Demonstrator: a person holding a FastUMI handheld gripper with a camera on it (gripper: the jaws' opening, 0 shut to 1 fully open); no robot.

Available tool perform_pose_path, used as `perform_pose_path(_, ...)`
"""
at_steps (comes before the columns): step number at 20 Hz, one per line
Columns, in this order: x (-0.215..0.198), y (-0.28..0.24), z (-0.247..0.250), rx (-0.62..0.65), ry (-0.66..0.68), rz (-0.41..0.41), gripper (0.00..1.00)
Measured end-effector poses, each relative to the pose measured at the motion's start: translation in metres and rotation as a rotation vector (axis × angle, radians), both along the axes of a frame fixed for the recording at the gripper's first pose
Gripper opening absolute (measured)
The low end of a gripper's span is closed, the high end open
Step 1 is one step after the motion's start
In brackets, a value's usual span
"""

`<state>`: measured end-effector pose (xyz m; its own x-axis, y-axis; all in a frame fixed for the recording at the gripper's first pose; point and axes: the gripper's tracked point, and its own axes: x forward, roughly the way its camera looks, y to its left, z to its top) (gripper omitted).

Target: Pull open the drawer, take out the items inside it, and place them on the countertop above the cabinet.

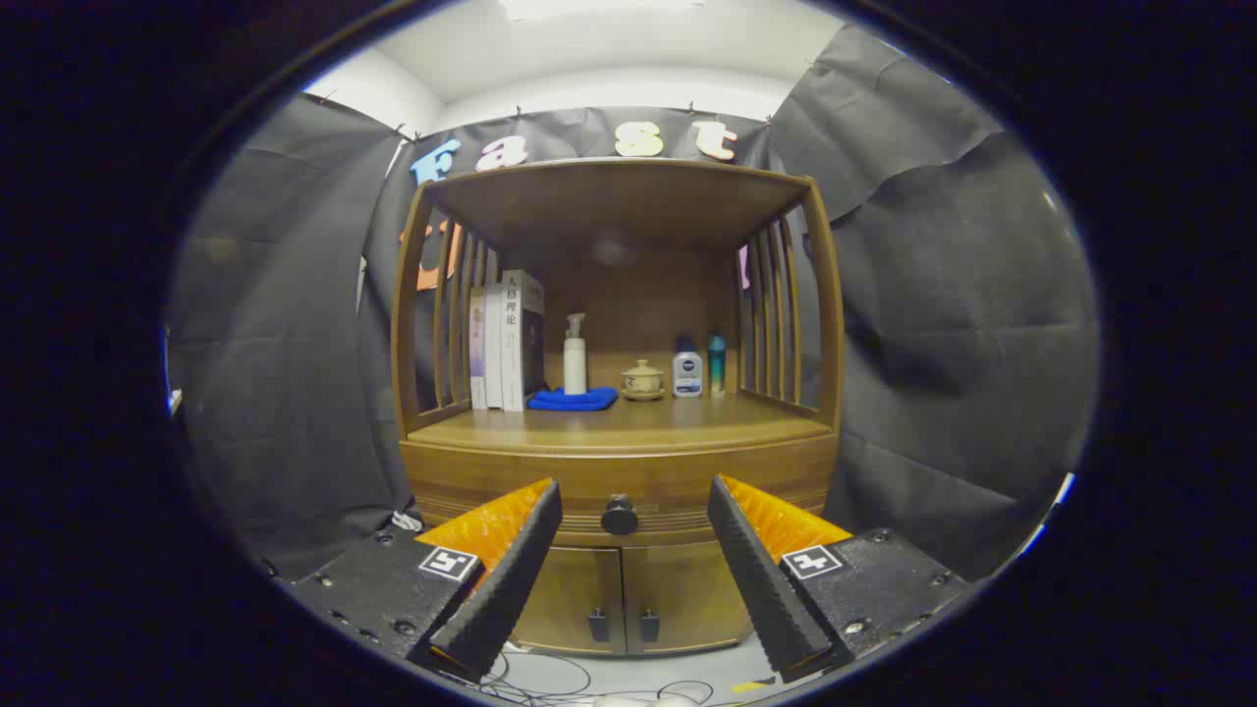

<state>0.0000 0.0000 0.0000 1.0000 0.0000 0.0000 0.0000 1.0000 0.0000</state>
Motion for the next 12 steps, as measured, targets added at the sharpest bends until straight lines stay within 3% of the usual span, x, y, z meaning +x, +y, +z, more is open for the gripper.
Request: perform_pose_path(12, -0.0019, 0.0067, -0.0018, -0.016, -0.011, 0.026, 0.97)
